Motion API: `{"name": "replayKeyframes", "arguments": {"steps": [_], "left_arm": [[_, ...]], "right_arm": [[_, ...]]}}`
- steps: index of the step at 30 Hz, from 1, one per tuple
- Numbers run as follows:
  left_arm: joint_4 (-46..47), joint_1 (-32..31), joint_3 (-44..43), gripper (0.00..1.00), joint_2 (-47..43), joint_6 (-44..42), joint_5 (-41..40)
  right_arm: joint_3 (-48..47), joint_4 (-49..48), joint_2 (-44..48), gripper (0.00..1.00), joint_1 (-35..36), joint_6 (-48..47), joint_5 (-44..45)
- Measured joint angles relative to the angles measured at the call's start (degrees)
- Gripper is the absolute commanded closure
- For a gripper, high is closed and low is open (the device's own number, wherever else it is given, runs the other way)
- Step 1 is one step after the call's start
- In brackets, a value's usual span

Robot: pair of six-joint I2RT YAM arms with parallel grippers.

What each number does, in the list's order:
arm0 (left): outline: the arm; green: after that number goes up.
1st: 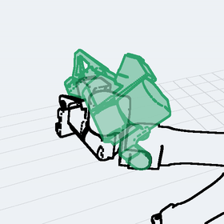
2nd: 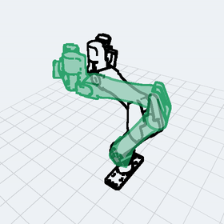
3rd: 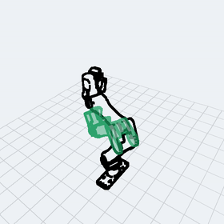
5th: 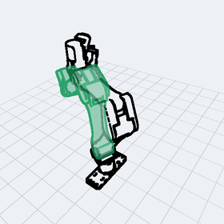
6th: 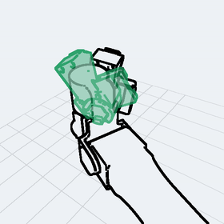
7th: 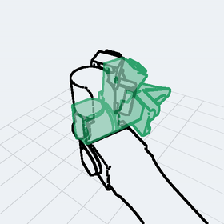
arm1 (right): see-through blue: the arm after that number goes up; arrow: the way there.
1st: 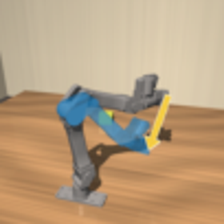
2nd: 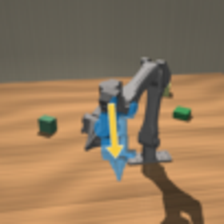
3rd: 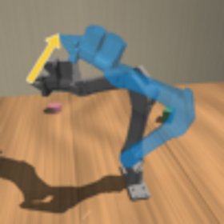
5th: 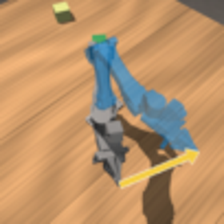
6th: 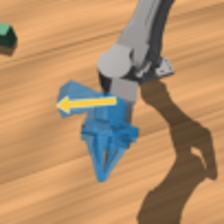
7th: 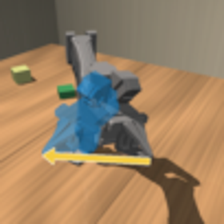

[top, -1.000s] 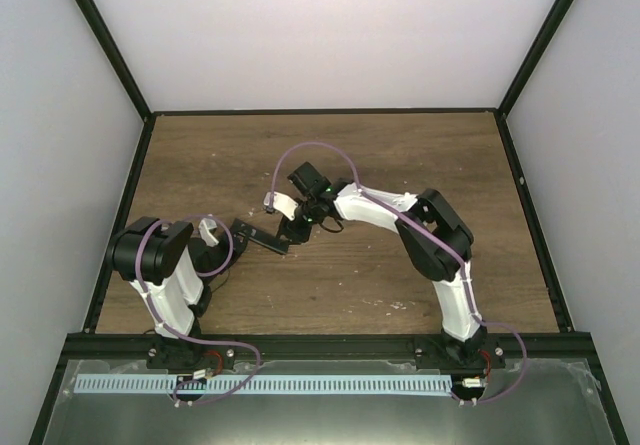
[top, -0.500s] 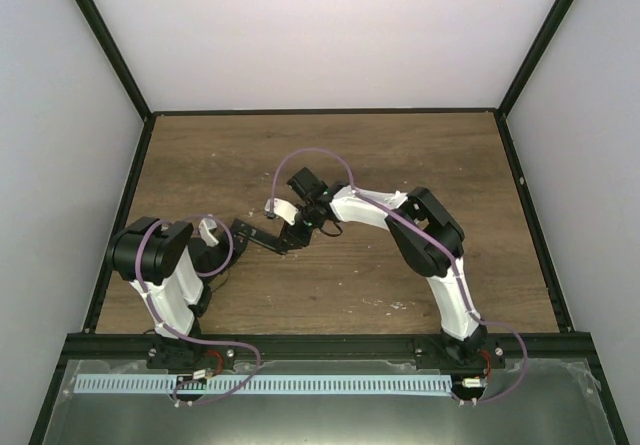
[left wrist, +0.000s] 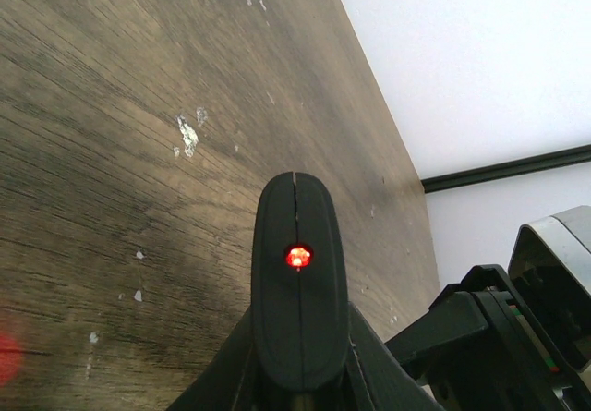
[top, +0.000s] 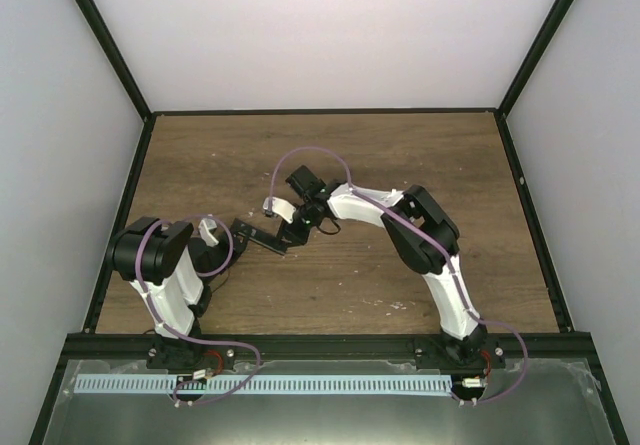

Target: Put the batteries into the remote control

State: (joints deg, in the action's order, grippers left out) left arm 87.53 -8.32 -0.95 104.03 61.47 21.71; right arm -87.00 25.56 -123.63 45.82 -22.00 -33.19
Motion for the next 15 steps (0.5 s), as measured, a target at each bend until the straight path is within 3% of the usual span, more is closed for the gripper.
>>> {"name": "replayKeyframes", "arguments": {"steps": [15], "left_arm": [[0.0,-0.2,0.0,1.0,0.0,-0.2,0.2]], "right_arm": [[-1.4,1.0,-1.5,0.88,-1.9,-0.1,-3.9]]}}
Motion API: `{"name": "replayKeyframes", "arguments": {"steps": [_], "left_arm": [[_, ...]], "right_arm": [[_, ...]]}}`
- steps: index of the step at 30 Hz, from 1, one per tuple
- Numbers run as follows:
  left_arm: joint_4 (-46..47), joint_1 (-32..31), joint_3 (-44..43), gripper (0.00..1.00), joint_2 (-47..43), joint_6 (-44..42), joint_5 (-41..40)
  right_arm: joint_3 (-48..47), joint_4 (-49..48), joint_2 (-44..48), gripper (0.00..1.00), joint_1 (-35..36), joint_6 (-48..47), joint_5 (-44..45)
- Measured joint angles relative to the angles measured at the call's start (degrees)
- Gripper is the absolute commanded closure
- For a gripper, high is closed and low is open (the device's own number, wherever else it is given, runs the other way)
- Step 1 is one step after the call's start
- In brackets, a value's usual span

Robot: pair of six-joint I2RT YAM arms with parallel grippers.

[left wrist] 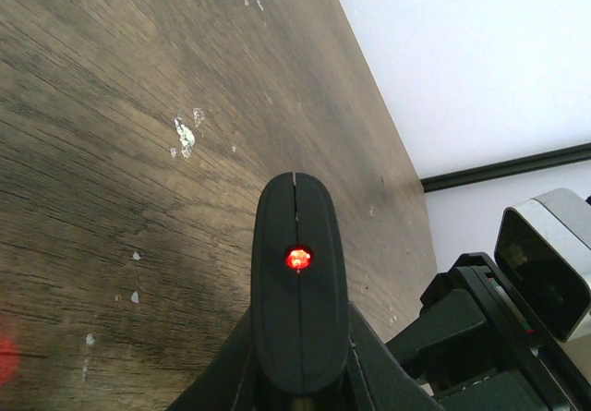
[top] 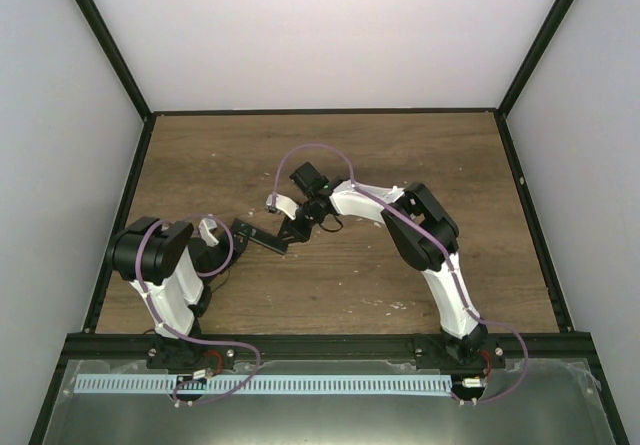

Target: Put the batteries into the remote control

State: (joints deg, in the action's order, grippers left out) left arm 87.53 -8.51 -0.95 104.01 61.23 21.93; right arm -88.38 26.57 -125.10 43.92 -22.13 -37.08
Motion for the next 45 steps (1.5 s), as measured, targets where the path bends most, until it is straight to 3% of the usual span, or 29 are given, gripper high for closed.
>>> {"name": "replayKeyframes", "arguments": {"steps": [45], "left_arm": [[0.0,-2.0,-0.5,1.0,0.1,0.3,-2.9]], "right_arm": [[-4.3,-1.8,-3.6,0.91,-0.1,3.0,-5.1]]}}
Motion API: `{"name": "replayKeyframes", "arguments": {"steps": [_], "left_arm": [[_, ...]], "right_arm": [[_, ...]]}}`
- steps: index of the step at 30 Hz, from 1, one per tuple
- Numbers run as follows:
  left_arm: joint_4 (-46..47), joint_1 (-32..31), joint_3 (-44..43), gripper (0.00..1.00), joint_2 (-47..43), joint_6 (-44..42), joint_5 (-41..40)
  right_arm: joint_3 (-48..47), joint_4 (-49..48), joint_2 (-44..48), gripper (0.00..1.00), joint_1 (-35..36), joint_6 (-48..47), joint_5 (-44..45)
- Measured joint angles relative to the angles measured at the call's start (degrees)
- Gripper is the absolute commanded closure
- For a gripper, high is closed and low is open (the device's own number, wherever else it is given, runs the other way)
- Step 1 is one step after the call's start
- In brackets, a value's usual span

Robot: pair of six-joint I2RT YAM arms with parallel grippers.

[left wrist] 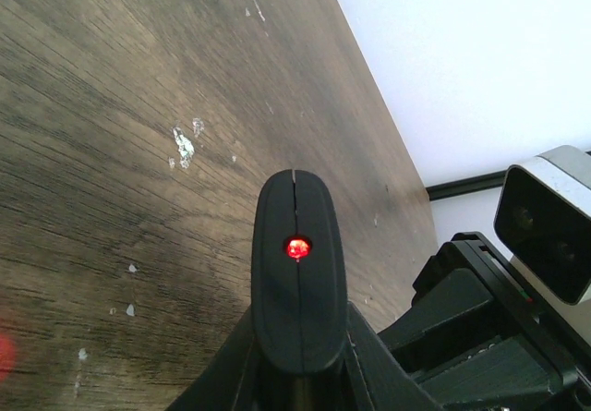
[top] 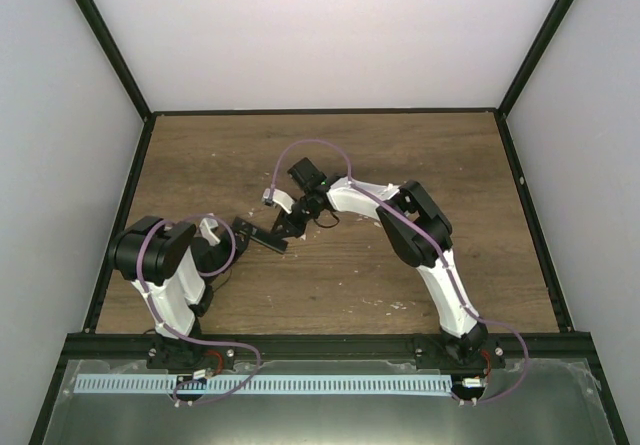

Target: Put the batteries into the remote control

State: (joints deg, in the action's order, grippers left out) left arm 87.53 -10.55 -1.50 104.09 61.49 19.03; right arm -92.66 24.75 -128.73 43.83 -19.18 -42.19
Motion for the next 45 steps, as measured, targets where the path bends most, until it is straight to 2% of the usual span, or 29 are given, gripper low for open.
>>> {"name": "replayKeyframes", "arguments": {"steps": [4,13,17,21,25,28,36,45], "left_arm": [[0.0,0.0,0.0,1.0,0.0,0.0,0.0],[0.0,-1.6,-0.6,1.0,0.0,0.0,1.8],[-0.1,-2.2,-0.7,1.0,0.0,0.0,3.4],[-0.2,-2.3,-1.1,1.0,-0.2,0.3,4.2],[-0.3,-2.2,-1.7,1.0,-1.5,1.9,5.2],[-0.4,-2.2,-2.9,1.0,-4.0,4.1,6.9],[-0.4,-2.2,-8.8,1.0,-10.9,11.2,17.1],[-2.4,-2.3,-11.6,1.0,-15.6,14.4,32.3]], "right_arm": [[-0.3,-0.3,-0.1,0.91,0.2,0.2,0.0],[2.6,-3.0,3.4,0.76,0.2,1.1,2.6],[6.4,-4.6,9.6,0.69,-0.3,1.4,4.3],[8.6,-5.4,17.6,0.65,-1.8,1.9,5.6],[10.8,-6.1,24.7,0.62,-4.7,2.4,6.5],[16.0,-6.4,29.5,0.58,-7.9,3.7,6.4],[28.2,-1.9,35.8,0.51,-13.7,6.4,1.0],[26.5,1.0,39.6,0.47,-13.3,10.0,-8.3]]}}
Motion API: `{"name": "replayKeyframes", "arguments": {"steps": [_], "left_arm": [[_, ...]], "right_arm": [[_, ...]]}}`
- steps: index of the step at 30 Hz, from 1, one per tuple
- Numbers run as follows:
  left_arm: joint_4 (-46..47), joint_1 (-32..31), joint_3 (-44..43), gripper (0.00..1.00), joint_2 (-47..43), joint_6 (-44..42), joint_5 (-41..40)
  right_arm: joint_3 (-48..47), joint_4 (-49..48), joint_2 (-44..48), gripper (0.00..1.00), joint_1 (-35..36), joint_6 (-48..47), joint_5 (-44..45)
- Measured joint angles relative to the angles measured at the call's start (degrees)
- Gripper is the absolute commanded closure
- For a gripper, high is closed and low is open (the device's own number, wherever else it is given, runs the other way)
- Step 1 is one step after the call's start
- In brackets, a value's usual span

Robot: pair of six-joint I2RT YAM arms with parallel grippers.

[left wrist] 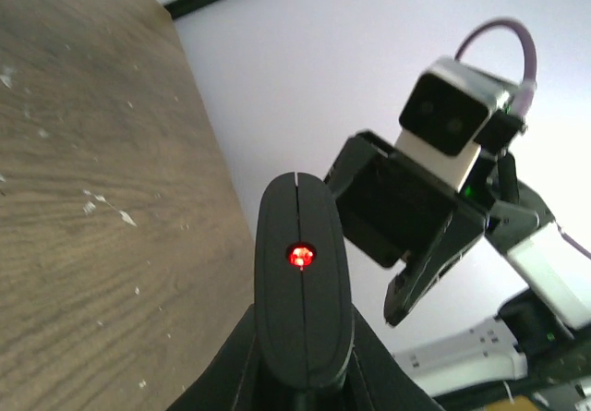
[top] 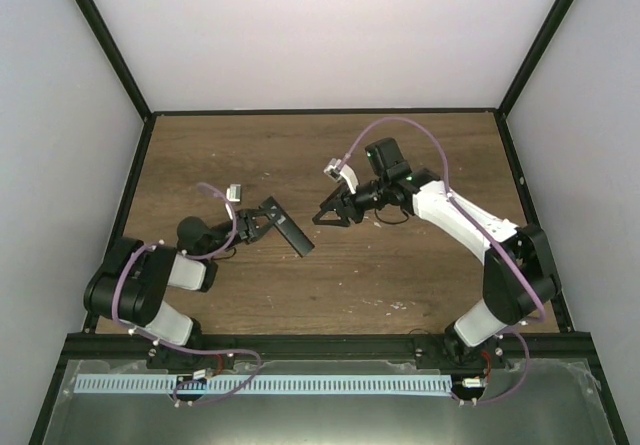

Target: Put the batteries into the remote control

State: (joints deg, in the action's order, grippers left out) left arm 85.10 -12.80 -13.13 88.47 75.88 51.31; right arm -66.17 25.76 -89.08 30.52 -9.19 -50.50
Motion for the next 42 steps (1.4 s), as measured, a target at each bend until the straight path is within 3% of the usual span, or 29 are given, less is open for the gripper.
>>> {"name": "replayKeyframes", "arguments": {"steps": [9,20,37,42], "left_arm": [[-5.6,-1.6,-3.4,1.0,-3.9,-1.6,7.9],[-15.8,-1.9,-5.4,1.0,-9.0,-7.6,9.6],[-5.7,-2.6,-5.4,1.0,-6.0,-1.6,11.2],[-3.4,-2.6,-5.4,0.89,-6.0,-1.8,11.8]], "right_arm": [[-4.3,6.4,-3.0,0.46,0.6,1.8,-6.7],[-4.9,10.2,-7.6,0.47,6.9,3.1,-10.8],[-7.0,8.2,-10.6,0.87,8.0,4.2,-17.7],[-7.1,8.8,-10.7,0.97,8.0,5.0,-18.5]]}}
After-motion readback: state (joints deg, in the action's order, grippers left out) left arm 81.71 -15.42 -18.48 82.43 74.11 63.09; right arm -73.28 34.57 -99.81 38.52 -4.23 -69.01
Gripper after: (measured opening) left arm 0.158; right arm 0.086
